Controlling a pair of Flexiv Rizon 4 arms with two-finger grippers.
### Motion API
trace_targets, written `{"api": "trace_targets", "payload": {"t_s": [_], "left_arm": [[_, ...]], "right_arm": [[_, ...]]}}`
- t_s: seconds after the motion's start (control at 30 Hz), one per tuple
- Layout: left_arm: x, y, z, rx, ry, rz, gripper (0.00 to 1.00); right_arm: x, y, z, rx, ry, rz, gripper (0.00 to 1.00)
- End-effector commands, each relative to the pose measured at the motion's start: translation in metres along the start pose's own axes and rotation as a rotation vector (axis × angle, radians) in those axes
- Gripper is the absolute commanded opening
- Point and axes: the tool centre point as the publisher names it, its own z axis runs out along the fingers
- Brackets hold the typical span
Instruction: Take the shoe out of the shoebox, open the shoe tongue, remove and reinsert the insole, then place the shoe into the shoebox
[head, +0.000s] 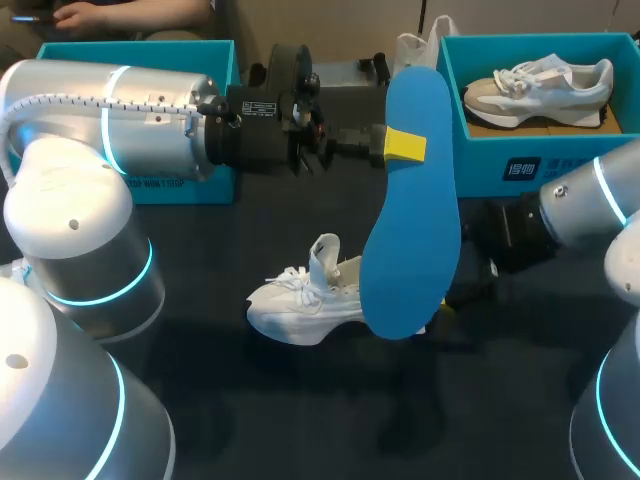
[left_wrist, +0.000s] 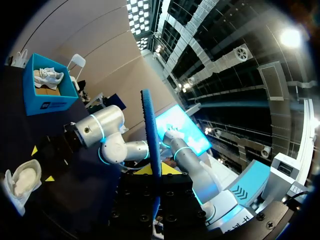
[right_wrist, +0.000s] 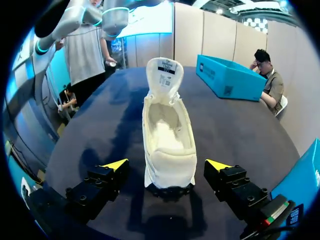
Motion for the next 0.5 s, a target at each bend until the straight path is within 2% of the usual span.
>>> {"api": "trace_targets", "payload": {"t_s": [0.03, 0.13, 0.5], "left_arm": [[0.000, 0.000, 0.001, 0.000, -0.002, 0.000, 0.00], [0.000, 0.000, 0.001, 0.000, -0.002, 0.000, 0.00], [0.000, 0.000, 0.001, 0.000, -0.002, 0.000, 0.00]], "right_arm": [[0.002, 0.014, -0.012, 0.151, -0.006, 0.001, 1.00], [0.001, 0.022, -0.016, 0.225, -0.023, 0.003, 1.00], [0.002, 0.041, -0.020, 0.379, -0.044, 0.018, 1.00]]}}
